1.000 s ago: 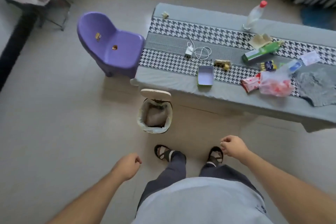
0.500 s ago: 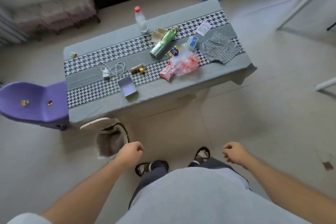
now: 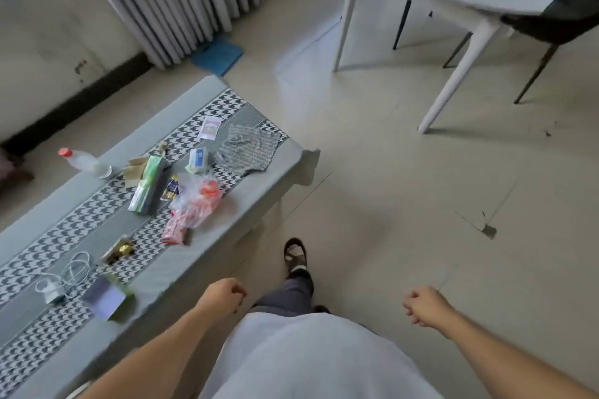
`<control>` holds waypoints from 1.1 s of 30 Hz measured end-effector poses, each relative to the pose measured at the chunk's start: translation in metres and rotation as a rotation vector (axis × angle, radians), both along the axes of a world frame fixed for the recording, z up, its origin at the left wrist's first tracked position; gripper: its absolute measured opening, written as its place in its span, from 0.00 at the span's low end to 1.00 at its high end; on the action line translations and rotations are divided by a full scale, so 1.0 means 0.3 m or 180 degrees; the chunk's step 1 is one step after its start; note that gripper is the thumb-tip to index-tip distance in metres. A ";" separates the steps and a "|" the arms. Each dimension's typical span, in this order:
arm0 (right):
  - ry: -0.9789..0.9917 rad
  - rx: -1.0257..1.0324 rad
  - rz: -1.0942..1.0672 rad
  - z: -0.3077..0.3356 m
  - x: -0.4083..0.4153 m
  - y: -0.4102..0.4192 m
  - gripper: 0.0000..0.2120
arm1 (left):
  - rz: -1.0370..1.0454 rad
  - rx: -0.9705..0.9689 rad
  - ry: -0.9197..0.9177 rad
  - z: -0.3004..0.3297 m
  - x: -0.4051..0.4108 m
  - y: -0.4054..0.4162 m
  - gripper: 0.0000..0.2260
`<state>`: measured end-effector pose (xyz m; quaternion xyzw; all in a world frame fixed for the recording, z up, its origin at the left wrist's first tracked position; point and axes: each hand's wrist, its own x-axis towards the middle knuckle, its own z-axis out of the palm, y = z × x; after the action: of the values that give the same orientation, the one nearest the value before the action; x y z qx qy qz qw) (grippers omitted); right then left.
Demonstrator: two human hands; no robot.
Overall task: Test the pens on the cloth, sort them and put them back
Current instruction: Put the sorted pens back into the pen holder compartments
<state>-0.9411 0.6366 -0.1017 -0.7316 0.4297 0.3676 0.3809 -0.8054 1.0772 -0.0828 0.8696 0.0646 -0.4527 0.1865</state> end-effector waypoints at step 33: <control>-0.0015 -0.0075 -0.2318 -0.013 0.247 -1.198 0.08 | -0.1823 0.0177 0.0217 -0.003 1.151 -1.864 0.08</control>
<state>-0.8670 0.2772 -0.1057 -0.5359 0.6653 0.2012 0.4794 -0.4602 0.5180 -0.0837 0.8415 -0.1650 -0.5139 0.0249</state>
